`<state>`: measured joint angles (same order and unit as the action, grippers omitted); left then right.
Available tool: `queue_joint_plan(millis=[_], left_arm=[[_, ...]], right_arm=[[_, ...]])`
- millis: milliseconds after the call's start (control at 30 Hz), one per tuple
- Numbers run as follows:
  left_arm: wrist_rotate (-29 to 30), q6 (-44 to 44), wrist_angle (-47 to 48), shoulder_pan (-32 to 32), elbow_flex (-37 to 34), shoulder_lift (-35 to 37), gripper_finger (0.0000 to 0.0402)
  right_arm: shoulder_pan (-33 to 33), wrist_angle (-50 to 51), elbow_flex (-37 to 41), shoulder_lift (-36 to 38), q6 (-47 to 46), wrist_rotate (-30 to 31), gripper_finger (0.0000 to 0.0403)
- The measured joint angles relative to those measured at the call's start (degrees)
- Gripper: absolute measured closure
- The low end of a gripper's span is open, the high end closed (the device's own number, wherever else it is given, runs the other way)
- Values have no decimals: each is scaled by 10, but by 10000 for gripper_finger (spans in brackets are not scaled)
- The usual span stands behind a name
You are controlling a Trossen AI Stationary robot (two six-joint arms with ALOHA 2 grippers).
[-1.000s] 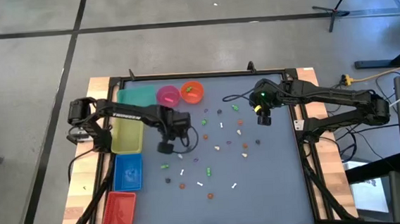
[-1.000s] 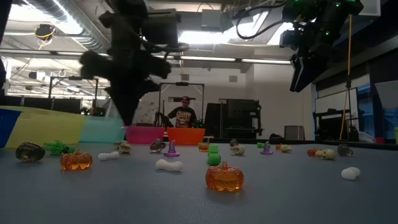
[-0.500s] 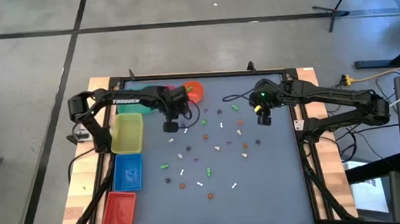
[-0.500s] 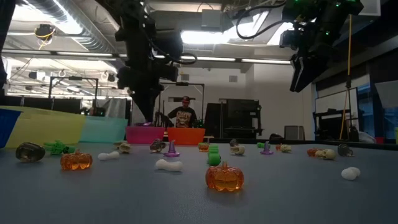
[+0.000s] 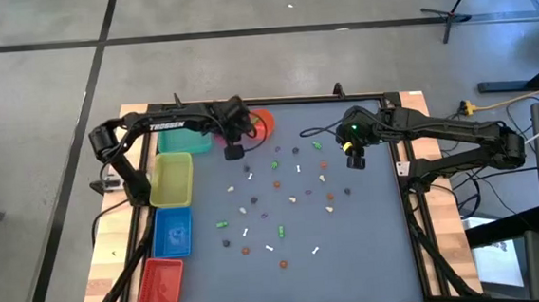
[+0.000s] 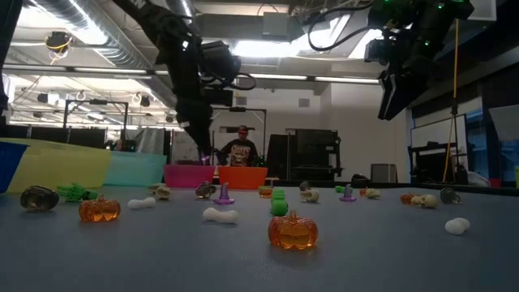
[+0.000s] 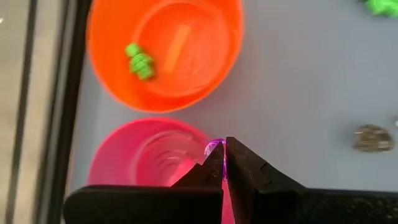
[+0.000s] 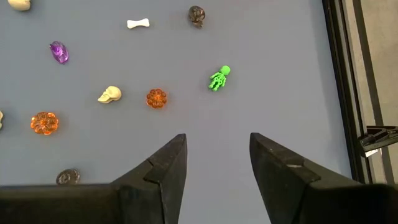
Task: Sort Halloween decoration
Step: Put the purple witch hat toy into the pink bin, then put the green skeleton toy into the orange bin
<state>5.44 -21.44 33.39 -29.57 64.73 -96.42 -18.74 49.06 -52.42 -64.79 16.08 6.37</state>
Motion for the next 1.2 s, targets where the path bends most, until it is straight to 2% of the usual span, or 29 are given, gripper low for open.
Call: queue_joint_plan(millis=[167,767,1033,1200], left_arm=[[33,0,1,-17,0,0,401],[46,4,1,-28,0,0,398],[89,4,0,-28,0,0,322],[90,8,0,-28,0,0,279]], right_arm=[[0,0,0,0,0,0,230],[0,0,0,0,0,0,230],[0,0,0,0,0,0,230],[0,0,0,0,0,0,230]])
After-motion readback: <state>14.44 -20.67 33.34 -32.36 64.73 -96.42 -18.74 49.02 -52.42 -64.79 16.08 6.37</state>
